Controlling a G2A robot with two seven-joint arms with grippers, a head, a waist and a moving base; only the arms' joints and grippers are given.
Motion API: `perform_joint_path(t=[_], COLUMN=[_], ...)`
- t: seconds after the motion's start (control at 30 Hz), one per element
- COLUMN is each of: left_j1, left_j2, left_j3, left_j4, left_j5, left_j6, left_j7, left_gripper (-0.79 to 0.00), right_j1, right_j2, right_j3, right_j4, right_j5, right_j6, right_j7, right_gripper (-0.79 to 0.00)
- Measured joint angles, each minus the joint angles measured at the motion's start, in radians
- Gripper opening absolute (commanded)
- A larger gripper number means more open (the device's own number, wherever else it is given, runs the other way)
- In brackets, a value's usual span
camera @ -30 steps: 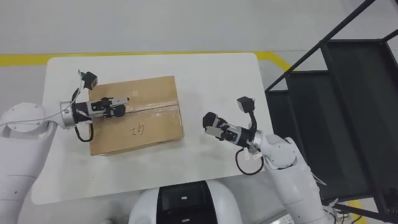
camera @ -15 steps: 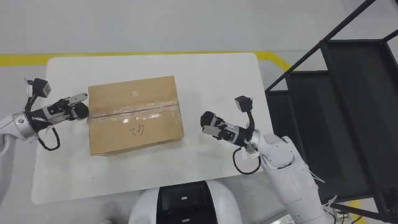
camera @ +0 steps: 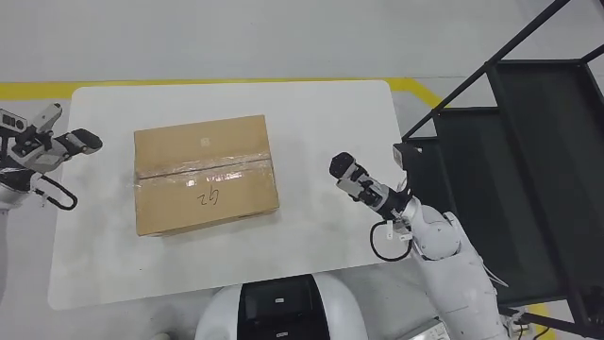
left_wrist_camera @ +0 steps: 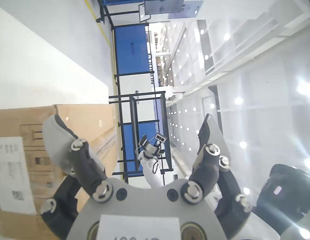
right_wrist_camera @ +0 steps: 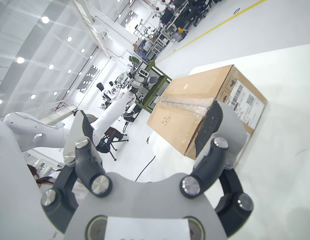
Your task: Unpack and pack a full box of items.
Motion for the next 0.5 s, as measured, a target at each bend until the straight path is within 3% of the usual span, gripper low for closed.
perform_joint_path(t=[0.5], left_j1=[-0.003], left_j2=[-0.005], left_j3=[0.012], left_j4=[-0.037], left_j5=[-0.001], left_j6=[0.003], left_j7=[0.012], left_gripper=[0.000], right_j1=[-0.004], right_j2=[0.000], right_j3=[0.001], right_j4=[0.002], right_j5=[0.002], right_j6=[-0.010], right_j7=[-0.012], right_gripper=[0.000])
